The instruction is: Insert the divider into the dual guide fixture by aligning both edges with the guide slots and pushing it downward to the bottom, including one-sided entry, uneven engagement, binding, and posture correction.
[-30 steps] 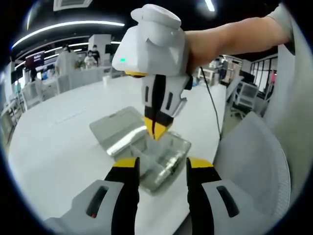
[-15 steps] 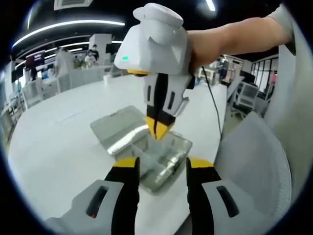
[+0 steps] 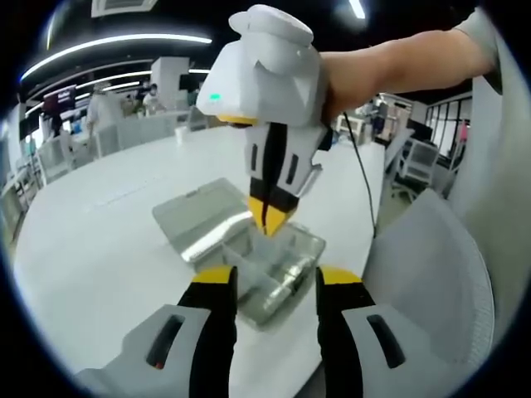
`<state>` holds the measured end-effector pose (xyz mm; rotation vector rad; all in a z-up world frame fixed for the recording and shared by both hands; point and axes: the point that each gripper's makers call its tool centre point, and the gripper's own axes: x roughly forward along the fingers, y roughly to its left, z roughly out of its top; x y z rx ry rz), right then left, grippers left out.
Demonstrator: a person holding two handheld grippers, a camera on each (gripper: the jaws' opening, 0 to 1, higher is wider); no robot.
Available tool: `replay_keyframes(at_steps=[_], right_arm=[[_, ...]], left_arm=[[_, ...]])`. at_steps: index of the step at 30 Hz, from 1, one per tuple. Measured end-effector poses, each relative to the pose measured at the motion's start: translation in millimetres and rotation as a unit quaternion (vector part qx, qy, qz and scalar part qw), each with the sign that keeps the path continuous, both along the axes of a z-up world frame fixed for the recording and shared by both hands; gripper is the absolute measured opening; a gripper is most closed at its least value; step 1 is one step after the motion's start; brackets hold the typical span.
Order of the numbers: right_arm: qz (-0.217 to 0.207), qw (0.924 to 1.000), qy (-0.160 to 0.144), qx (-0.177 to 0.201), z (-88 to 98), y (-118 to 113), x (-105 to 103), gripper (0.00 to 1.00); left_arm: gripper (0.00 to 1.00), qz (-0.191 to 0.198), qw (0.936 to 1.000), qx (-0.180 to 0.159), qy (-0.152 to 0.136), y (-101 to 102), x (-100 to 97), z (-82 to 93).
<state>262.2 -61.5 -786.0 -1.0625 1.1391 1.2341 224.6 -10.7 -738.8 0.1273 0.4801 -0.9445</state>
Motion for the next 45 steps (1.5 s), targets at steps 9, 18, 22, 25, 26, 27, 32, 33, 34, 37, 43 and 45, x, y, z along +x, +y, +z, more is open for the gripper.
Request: replay_keyframes(at_steps=[9,18,22,25,26,27,32,33,34,37,43,45], right_arm=[[-0.011,0.9999,-0.002,-0.003,1.0,-1.8,-2.7,0.0],[-0.009,0.9999,-0.01,-0.008,-0.2,-5.6,-1.8,0.0],[-0.012,0.9999,-0.009,0.0,0.8,-2.1,-1.7,0.0],[-0.006,0.9999,-0.011,-0.002,0.6,-1.3,-3.3,0.0],[-0.006,0.9999,-0.01,-0.002,0.0,-0.6,-0.9,0.0],[-0.007,0.9999,-0.01,-0.002,-0.2,-0.4,-0.5,0.0],[-0.005,0.9999,-0.009,0.002,-0.8,1.6,-0.6,0.0],[-0.003,1.0,-0.009,0.002,-0.8,1.8,-0.9,0.0],[-0.001,1.0,-0.008,0.001,0.1,1.9,-3.5,0.0],[0.004,0.9999,-0.012,0.0,-0.1,1.7,-2.9,0.0],[0.003,0.9999,-0.015,0.004,4.6,0.8,-1.9,0.0],[0.0,0.9999,-0.013,0.009,6.4,2.0,-1.3,0.0]], left_arm=[[0.36,0.0,1.0,0.0,-0.001,-1.4,-2.9,4.5],[0.35,0.0,1.0,-0.001,-0.003,-2.3,-4.4,6.4],[0.35,0.0,1.0,-0.001,-0.004,-3.0,-5.5,7.7],[0.35,0.0,1.0,0.0,-0.003,-1.1,-4.9,6.1],[0.35,0.001,1.0,-0.001,-0.003,-0.7,-5.0,6.1],[0.35,0.001,1.0,0.0,-0.004,-0.2,-5.2,6.2],[0.35,0.003,1.0,-0.001,-0.004,2.0,-4.1,5.2],[0.35,0.003,1.0,-0.001,-0.004,2.0,-3.9,5.1],[0.35,0.003,1.0,-0.001,-0.004,2.1,-4.0,4.9],[0.35,0.004,1.0,-0.001,-0.003,1.9,-4.3,4.2],[0.35,0.003,1.0,-0.001,-0.003,0.5,-3.7,4.0],[0.35,0.003,1.0,-0.001,-0.003,-0.1,-3.4,4.0]])
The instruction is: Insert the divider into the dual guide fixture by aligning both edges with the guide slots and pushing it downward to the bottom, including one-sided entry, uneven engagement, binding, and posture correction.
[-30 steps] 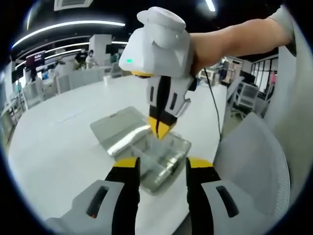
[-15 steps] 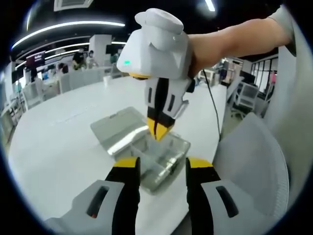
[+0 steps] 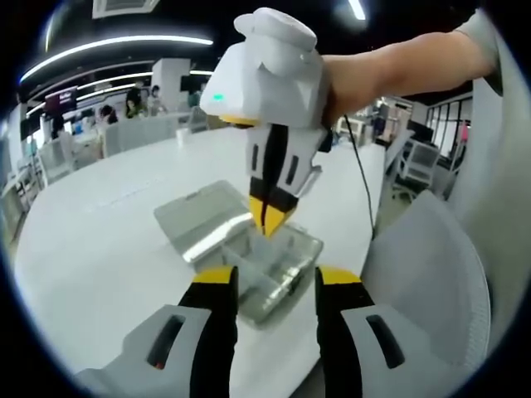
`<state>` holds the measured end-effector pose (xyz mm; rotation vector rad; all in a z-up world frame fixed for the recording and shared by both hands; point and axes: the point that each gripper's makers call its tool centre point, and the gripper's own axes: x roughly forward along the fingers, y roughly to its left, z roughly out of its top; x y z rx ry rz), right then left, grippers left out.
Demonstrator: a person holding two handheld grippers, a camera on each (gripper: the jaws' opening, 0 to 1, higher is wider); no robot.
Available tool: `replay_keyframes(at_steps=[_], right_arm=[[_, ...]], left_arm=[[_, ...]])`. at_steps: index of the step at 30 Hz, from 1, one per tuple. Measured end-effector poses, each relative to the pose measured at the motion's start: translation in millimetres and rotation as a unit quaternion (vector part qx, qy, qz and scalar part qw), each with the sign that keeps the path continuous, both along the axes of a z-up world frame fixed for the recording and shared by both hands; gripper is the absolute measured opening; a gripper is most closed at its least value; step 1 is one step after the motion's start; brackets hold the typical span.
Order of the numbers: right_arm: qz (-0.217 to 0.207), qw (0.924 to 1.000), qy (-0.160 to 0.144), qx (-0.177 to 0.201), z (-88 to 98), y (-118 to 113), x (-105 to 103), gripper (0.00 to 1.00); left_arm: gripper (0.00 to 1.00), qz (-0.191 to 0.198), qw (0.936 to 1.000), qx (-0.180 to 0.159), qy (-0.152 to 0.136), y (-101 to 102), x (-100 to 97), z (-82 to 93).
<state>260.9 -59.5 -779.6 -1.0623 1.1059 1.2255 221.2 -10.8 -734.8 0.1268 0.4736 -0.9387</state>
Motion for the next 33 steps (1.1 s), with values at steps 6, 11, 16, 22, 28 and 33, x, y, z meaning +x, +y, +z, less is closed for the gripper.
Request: replay_keyframes(at_steps=[6,11,16,22,28,33], right_arm=[[0.01,1.0,-0.001,0.0,-4.4,0.8,-3.4,0.0],[0.005,1.0,-0.001,0.0,-6.2,0.4,-2.6,0.0],[0.003,1.0,0.0,-0.001,-7.0,-0.1,-2.7,0.0],[0.004,1.0,-0.001,-0.006,-10.1,1.9,-1.2,0.0],[0.007,0.9999,-0.002,-0.008,-10.1,2.7,-0.1,0.0],[0.004,0.9999,-0.001,-0.009,-11.0,4.6,1.1,0.0]], left_arm=[[0.35,-0.001,1.0,-0.001,-0.001,-2.1,-0.6,0.6],[0.35,0.001,1.0,0.0,0.0,-0.5,-1.8,-0.2],[0.35,0.002,1.0,0.0,0.0,0.2,-3.1,0.8],[0.35,0.002,1.0,0.0,0.001,0.3,-4.1,0.3],[0.37,0.004,1.0,0.002,0.003,0.2,-7.0,1.2],[0.39,0.004,1.0,0.002,0.002,-0.4,-7.9,2.4]])
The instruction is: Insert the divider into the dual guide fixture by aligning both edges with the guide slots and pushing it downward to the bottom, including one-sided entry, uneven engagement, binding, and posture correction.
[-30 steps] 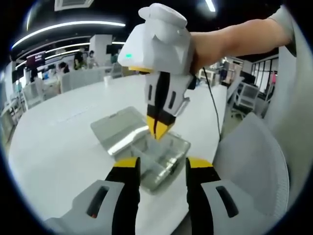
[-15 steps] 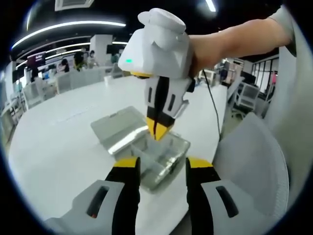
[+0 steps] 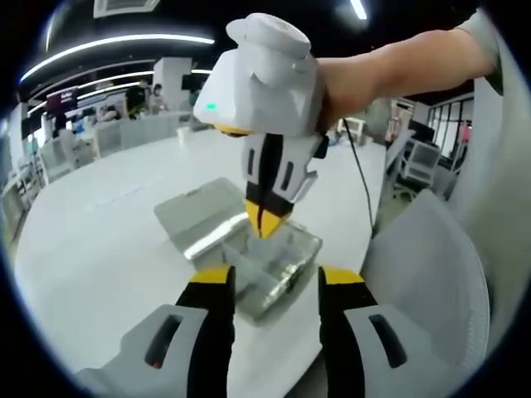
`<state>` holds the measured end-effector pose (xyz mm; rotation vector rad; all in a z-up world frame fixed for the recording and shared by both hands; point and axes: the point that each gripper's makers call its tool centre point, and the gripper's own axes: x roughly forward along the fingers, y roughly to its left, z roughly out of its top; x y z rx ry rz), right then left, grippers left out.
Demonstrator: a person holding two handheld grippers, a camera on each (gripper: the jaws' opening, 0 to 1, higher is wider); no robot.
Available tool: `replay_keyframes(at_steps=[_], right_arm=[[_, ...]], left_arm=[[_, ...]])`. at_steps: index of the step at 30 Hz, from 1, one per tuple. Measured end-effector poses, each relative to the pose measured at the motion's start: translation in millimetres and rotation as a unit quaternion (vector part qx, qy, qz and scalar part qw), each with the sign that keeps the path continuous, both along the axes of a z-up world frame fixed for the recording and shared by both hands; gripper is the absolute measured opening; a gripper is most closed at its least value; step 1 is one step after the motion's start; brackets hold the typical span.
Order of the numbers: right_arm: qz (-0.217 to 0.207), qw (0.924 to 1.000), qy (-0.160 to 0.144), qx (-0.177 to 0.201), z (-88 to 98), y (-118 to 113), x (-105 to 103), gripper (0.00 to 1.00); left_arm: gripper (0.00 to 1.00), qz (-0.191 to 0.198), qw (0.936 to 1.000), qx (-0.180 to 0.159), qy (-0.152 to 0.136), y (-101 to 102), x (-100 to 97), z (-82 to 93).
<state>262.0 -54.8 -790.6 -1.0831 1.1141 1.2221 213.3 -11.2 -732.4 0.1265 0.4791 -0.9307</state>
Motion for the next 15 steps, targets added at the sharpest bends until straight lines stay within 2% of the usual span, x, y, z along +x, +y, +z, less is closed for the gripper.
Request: replay_keyframes(at_steps=[2,15], right_arm=[[0.009,0.9999,-0.003,-0.003,-0.5,0.9,0.6,0.0],[0.004,1.0,-0.007,-0.003,0.7,0.5,-4.2,0.0]], left_arm=[[0.4,0.001,1.0,0.0,0.0,0.5,0.5,-0.3],[0.42,0.005,1.0,-0.001,0.002,5.2,3.2,-3.8]])
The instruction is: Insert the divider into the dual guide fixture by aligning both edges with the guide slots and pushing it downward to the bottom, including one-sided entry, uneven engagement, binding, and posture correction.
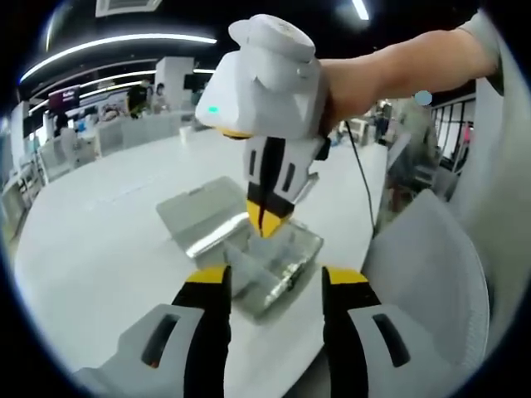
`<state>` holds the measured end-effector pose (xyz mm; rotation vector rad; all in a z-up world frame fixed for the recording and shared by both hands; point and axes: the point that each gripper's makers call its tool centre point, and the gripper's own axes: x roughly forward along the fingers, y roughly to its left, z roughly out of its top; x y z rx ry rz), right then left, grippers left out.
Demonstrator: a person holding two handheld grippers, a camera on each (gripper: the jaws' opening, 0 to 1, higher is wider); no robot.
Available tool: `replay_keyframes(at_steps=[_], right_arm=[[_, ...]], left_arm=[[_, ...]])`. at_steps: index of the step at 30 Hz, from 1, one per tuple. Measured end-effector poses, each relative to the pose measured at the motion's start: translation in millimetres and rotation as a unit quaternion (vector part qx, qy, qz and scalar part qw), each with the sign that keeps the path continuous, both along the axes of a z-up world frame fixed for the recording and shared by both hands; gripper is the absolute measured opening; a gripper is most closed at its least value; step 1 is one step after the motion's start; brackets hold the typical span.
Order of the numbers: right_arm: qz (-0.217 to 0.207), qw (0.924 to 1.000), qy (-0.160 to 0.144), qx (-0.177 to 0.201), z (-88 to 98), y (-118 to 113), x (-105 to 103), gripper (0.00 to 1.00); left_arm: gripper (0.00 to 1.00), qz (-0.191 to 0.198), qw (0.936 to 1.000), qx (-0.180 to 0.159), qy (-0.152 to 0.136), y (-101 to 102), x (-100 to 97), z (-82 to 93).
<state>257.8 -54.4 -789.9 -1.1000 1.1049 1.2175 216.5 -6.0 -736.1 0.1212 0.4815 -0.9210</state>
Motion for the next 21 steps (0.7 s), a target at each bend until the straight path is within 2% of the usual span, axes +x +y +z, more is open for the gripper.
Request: replay_keyframes(at_steps=[7,12,15,18,21], right_arm=[[-0.002,0.9996,0.003,0.028,1.0,-2.5,3.1,0.0],[-0.023,0.998,0.014,0.057,1.9,-2.0,3.1,0.0],[-0.031,0.9977,0.017,0.058,0.3,-5.2,0.2,0.0],[-0.004,0.9981,0.007,0.061,-2.0,-5.0,2.3,0.0],[0.0,0.9981,0.007,0.062,-2.0,-3.2,2.1,0.0]], left_arm=[[0.42,-0.001,1.0,0.001,0.0,-0.7,-0.4,-0.7],[0.41,-0.004,1.0,0.002,0.001,-2.8,-1.1,-0.1],[0.41,-0.005,1.0,0.004,0.001,-3.6,-1.8,0.1],[0.41,-0.006,1.0,0.005,0.002,-3.3,-2.8,0.3],[0.41,-0.006,1.0,0.006,0.002,-3.2,-4.3,1.1]])
